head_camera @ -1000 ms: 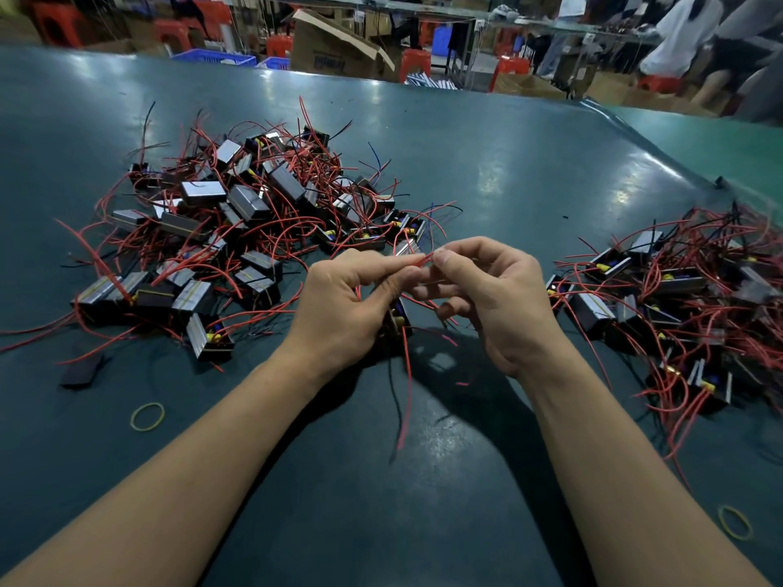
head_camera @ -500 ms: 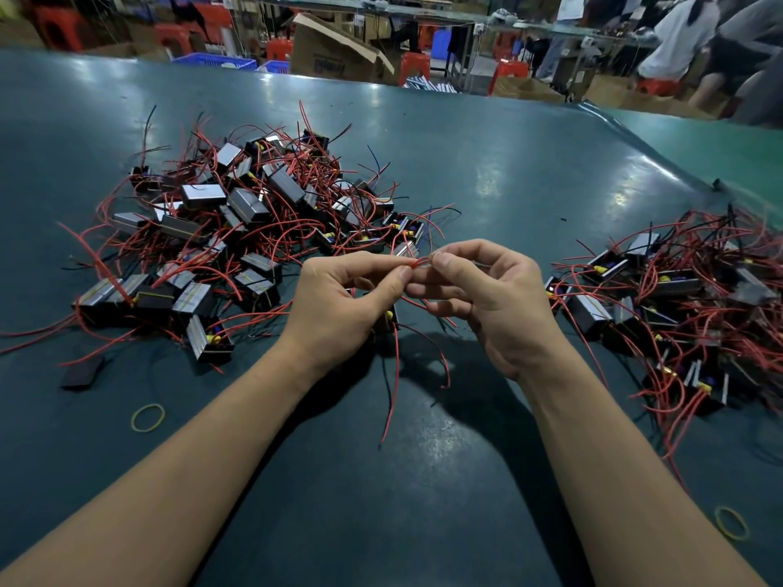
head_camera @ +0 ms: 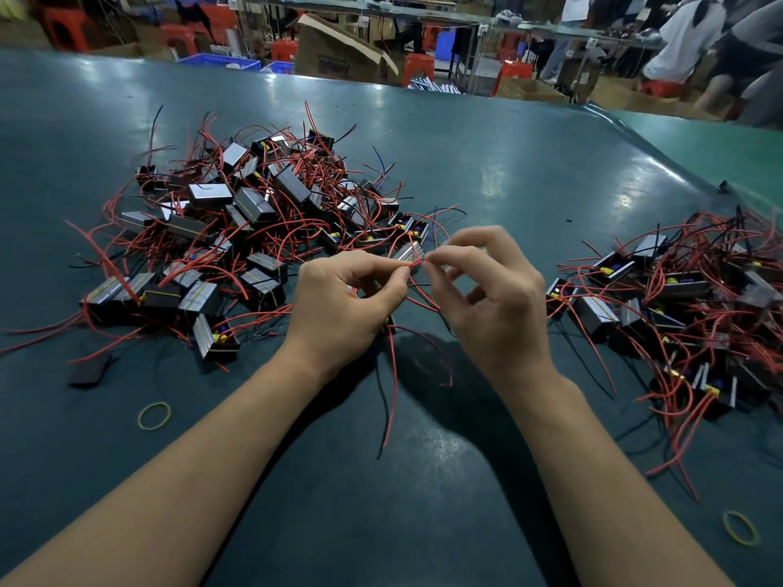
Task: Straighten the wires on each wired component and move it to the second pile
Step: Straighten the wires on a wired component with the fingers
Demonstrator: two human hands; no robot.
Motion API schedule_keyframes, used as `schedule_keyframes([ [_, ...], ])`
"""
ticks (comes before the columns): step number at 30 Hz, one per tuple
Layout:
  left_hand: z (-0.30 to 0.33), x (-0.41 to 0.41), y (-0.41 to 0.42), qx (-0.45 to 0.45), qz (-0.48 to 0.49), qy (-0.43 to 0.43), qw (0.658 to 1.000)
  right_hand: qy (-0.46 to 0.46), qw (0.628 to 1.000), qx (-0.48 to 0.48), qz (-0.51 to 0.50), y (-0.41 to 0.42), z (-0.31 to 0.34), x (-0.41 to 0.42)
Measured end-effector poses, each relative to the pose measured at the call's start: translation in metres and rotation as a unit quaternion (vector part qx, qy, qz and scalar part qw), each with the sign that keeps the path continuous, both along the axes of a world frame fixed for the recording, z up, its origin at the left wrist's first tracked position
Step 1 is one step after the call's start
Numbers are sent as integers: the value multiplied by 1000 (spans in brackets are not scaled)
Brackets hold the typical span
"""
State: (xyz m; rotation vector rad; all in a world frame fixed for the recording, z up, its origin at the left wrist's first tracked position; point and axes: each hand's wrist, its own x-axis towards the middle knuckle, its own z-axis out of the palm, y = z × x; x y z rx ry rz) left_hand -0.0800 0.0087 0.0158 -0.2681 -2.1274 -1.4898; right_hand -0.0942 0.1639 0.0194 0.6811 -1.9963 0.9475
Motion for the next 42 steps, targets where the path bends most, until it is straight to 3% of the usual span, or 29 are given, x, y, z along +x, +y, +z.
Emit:
schedule_keyframes([
  [3, 0, 0, -2, -34, -1, 11, 999, 25, 999, 22, 1, 4, -1, -4],
  [5, 0, 1, -3, -60, -7, 21, 998, -8, 1000, 19, 22, 6, 0, -5],
  [7, 0, 1, -3, -79, -11, 35, 996, -132, 989, -45, 40, 6, 2, -3],
  [10, -1, 0, -4, -106, -5, 65, 992, -356, 915, -167, 87, 7, 7, -2],
  [13, 0, 1, -4, -113, -14, 73, 991, -422, 881, -186, 105, 8, 10, -2],
  [16, 0, 1, -5, -116, -18, 92, 989, -422, 879, -200, 99, 7, 11, -3],
  [18, 0, 1, -4, -128, -11, 104, 986, -390, 903, -173, 54, 4, 10, -2],
  [22, -1, 0, -3, -134, 2, 96, 986, -191, 977, 19, -95, -6, 1, 6],
  [26, -1, -2, -7, -96, 29, 54, 994, -163, 983, 91, 1, 6, 7, 6],
  [30, 0, -2, -7, -94, 20, 49, 994, -117, 990, 83, -2, 22, 9, 3],
  [38, 0, -1, -5, -124, -38, 79, 988, -117, 989, 89, 19, 20, 11, 2],
  [40, 1, 0, -5, -121, -46, 88, 988, -174, 983, 56, 21, 19, 13, 3],
  [42, 1, 0, -5, -117, -47, 101, 987, -291, 955, -30, 43, 16, 14, 5],
])
